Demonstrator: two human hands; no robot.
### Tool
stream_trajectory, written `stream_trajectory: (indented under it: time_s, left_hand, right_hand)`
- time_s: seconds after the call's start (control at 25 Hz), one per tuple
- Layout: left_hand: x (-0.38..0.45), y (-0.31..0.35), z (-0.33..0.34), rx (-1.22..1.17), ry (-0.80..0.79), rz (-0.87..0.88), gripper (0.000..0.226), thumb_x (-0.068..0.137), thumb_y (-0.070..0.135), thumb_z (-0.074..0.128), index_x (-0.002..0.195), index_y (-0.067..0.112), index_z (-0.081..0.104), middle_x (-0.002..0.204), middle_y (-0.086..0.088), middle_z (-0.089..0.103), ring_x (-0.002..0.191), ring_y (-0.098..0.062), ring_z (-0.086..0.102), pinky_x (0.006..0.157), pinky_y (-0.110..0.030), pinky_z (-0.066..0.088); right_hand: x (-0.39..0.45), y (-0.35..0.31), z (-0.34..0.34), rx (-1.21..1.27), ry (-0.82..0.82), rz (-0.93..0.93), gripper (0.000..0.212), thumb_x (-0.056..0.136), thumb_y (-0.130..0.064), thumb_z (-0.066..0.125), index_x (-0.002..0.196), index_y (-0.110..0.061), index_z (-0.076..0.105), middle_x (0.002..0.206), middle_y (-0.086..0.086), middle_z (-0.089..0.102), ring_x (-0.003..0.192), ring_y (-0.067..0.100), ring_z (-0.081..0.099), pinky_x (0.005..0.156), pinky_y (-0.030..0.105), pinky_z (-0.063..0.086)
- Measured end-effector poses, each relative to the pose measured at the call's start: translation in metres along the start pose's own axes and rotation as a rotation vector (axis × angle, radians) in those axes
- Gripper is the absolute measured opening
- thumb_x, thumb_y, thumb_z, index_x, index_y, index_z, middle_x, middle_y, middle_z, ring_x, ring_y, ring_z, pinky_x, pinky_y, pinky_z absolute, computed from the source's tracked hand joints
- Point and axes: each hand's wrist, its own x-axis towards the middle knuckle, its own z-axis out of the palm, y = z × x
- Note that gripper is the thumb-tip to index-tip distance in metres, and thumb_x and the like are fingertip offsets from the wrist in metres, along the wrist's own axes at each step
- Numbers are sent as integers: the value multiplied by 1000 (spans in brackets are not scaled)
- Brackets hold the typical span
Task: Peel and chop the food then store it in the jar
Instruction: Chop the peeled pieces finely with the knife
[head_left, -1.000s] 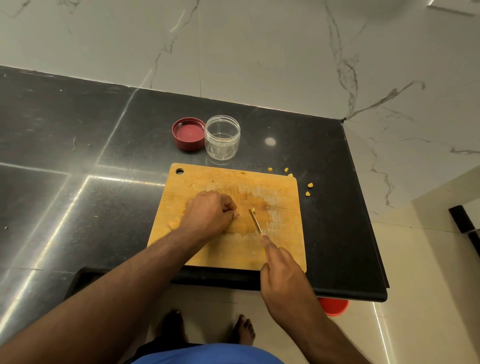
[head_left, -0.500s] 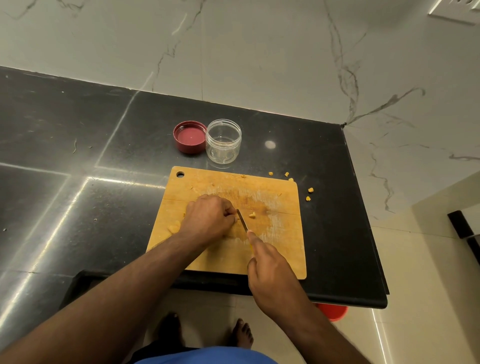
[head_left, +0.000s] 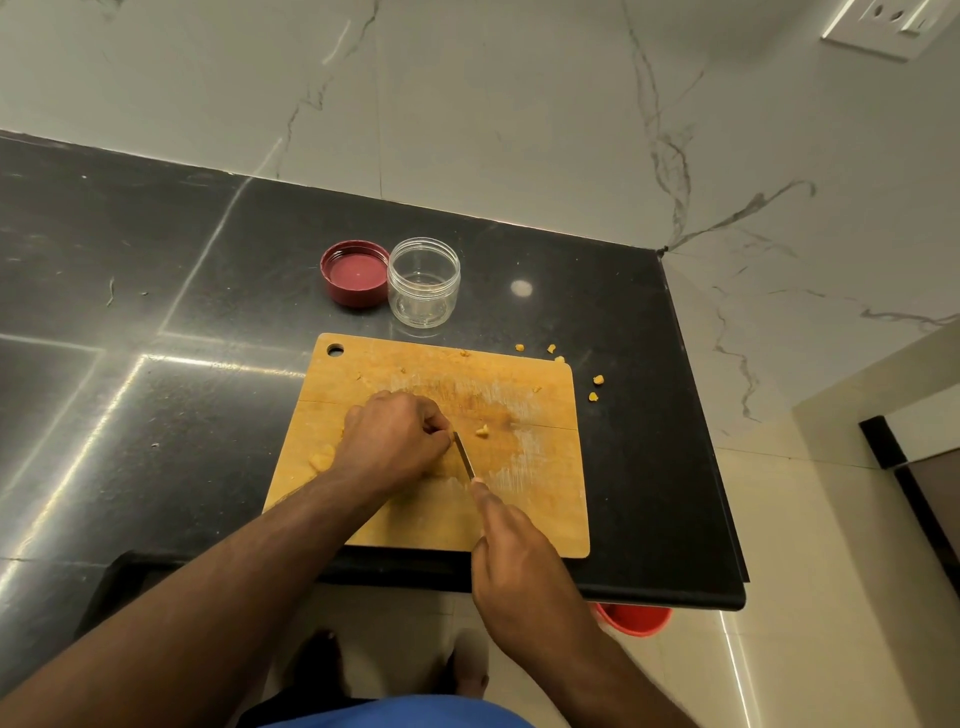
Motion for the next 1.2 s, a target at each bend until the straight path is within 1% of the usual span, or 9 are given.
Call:
stream_trajectory:
  time_s: [0.12, 0.24, 0.36, 0.44, 0.6, 0.76, 0.96, 1.12, 1.2]
  left_hand:
    - [-2, -1, -1, -6, -5, 2, 15, 89, 42, 67, 99, 35, 75, 99, 19, 70, 100, -11, 59, 92, -45, 51]
    - [-5, -2, -3, 40, 24, 28, 21, 90, 41, 67, 109, 35, 74, 109, 17, 71, 108, -13, 57, 94, -42, 48]
    - [-9, 1, -3, 104, 58, 45, 25, 92, 41, 65, 115, 35, 73, 112, 15, 71, 108, -14, 55, 92, -40, 47]
    - [-9, 1, -3, 98, 72, 36, 23, 92, 42, 66, 112, 35, 74, 109, 15, 71, 106, -13, 55, 91, -40, 47]
    - [-8, 3, -5, 85, 59, 19, 19, 91, 42, 66, 106, 36, 75, 107, 16, 71, 106, -13, 54, 90, -40, 46]
    - [-8, 4, -5, 85, 54, 14, 20, 91, 41, 65, 107, 33, 75, 107, 15, 71, 106, -14, 54, 90, -39, 46]
    - [-7, 5, -5, 77, 49, 4, 19, 91, 41, 64, 105, 33, 75, 105, 17, 71, 105, -13, 53, 88, -38, 44]
    - [-8, 6, -6, 80, 59, -4, 20, 91, 44, 63, 102, 33, 75, 101, 16, 71, 102, -13, 54, 88, -39, 45]
    - [-8, 6, -7, 66, 43, -9, 18, 91, 43, 64, 102, 33, 75, 100, 16, 70, 102, -13, 54, 89, -39, 45]
  right_hand:
    - [-11, 5, -5, -57, -7, -30, 53, 104, -17, 34, 155, -26, 22, 128, -7, 48, 101, 9, 52, 82, 16, 44]
    - [-7, 12, -11, -83, 54, -4, 52, 101, -15, 32, 152, -21, 27, 132, 6, 51, 111, 20, 53, 88, 20, 39]
    - [-3, 8, -13, 7, 61, -13, 53, 102, -18, 35, 154, -25, 27, 130, -3, 51, 109, 7, 51, 90, 14, 39]
    - [-1, 4, -10, 32, 36, -22, 53, 104, -21, 35, 155, -30, 23, 130, -10, 49, 105, 2, 49, 90, 15, 43]
    - [9, 0, -4, 0, 21, -24, 53, 104, -22, 36, 155, -31, 21, 127, -8, 49, 103, 7, 52, 88, 21, 47]
    - [15, 0, 0, -16, 12, -35, 53, 104, -21, 35, 155, -28, 23, 134, -4, 49, 112, 9, 51, 95, 23, 45]
    - [25, -1, 4, -31, -10, -28, 54, 103, -19, 35, 155, -26, 23, 139, -2, 48, 118, 8, 48, 98, 19, 40]
    - [6, 0, 3, 25, -16, 3, 54, 104, -22, 35, 156, -28, 20, 145, -9, 42, 118, -5, 39, 95, 8, 32]
    - [-6, 2, 2, 31, -13, 5, 54, 104, -22, 36, 155, -30, 20, 138, -10, 46, 112, -2, 45, 92, 11, 39]
